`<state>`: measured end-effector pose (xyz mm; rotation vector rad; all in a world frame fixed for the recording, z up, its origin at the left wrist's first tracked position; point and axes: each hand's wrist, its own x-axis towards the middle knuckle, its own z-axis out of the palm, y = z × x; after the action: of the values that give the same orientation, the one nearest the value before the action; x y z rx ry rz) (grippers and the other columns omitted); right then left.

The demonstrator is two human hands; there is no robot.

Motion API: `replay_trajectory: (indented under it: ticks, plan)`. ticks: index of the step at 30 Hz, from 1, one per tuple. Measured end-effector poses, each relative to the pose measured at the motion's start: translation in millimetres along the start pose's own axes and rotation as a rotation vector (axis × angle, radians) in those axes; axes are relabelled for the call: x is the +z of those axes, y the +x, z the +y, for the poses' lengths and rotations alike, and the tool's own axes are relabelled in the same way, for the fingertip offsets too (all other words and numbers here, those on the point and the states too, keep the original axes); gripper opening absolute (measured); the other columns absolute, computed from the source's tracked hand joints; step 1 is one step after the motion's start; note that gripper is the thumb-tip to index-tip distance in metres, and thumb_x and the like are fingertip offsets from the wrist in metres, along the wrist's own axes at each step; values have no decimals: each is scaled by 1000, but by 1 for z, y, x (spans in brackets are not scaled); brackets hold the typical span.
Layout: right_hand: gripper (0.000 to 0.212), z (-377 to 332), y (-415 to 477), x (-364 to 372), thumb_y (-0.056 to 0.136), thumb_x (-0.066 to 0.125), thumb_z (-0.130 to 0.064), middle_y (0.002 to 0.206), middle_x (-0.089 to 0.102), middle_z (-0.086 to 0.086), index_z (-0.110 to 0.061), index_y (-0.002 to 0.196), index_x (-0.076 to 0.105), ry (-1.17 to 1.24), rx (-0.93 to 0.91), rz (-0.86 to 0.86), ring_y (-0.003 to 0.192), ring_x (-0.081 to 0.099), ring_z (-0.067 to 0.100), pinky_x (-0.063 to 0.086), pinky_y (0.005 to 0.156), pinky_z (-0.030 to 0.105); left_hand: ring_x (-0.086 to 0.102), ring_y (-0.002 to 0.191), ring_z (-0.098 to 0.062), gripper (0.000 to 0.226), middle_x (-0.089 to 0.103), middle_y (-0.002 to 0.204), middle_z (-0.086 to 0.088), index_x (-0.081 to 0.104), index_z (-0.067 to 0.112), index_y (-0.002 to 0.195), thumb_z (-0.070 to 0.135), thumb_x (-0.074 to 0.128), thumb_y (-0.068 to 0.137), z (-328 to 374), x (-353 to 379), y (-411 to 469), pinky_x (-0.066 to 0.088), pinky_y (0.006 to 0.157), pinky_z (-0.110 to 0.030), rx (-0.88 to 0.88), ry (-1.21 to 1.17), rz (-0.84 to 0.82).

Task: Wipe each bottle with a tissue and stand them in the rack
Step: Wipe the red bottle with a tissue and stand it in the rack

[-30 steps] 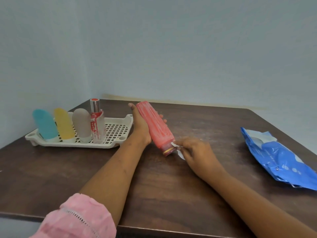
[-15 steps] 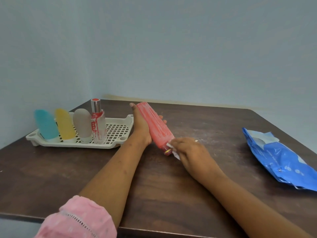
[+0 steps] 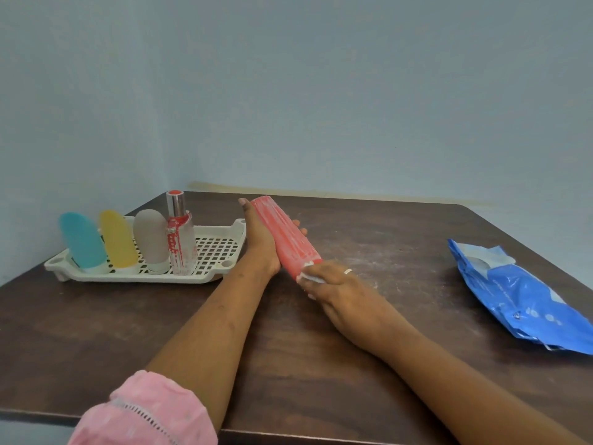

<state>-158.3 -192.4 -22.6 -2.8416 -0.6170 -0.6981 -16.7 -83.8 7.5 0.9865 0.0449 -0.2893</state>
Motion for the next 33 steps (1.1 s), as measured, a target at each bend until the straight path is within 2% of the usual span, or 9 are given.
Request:
replay_trajectory:
  ticks: [7,11,14,17,19,21,24,28,33]
  plan:
    - [29,8,0,1,85,53,-7,115,66,2,-11,108,70,61,-44,34,110,57,14,31,102,16,70,85,-35,97,70,98,-20,48,12,133,87,22,78,-1,1,-1,53,77,-45,-22,-20,15]
    - [27,16,1,-2,91,54,-7,103,71,5,-9,114,67,225,228,163,94,64,11,47,85,17,69,88,-36,97,69,99,-20,48,11,131,87,20,78,-1,2,-3,52,83,-47,-26,-33,2]
    - [26,20,1,-6,96,48,-10,77,70,-5,-7,115,66,397,427,116,74,64,5,43,65,8,69,88,-36,101,69,99,-19,43,14,141,88,19,77,-1,2,-2,52,80,-47,-25,-28,0]
    - [27,20,1,-8,97,47,-12,81,72,4,1,111,66,469,471,100,67,63,6,40,63,3,69,88,-35,100,69,97,-18,44,14,140,88,18,77,-1,2,-4,52,80,-46,-15,-26,3]
    - [28,19,0,-8,95,51,-13,94,70,-3,-6,120,62,461,438,108,75,60,-3,38,70,-1,69,87,-34,99,69,97,-18,45,14,138,87,18,78,-1,1,-5,52,78,-46,-4,-31,7]
    - [29,17,0,-5,93,54,-10,111,69,1,-8,120,62,342,327,149,95,62,5,35,83,-2,69,86,-34,96,69,97,-19,45,14,137,86,18,79,-1,1,-6,52,78,-45,8,-34,23]
    - [29,11,0,2,85,55,-4,114,67,6,-6,111,68,114,95,147,102,62,21,33,94,11,70,83,-35,94,69,96,-20,47,12,134,85,20,80,-1,2,-7,52,76,-44,4,-40,60]
    - [37,6,0,6,90,39,-10,121,64,4,-7,114,67,-47,-105,52,113,53,20,32,103,20,71,78,-35,97,70,93,-20,42,15,141,87,26,77,0,2,-6,53,75,-44,-27,-57,107]
    - [24,7,4,8,77,70,-6,109,69,-4,-12,100,74,-203,-221,4,109,58,19,52,88,27,71,79,-36,97,69,90,-20,37,20,145,88,29,76,0,2,-8,53,73,-44,-36,-64,113]
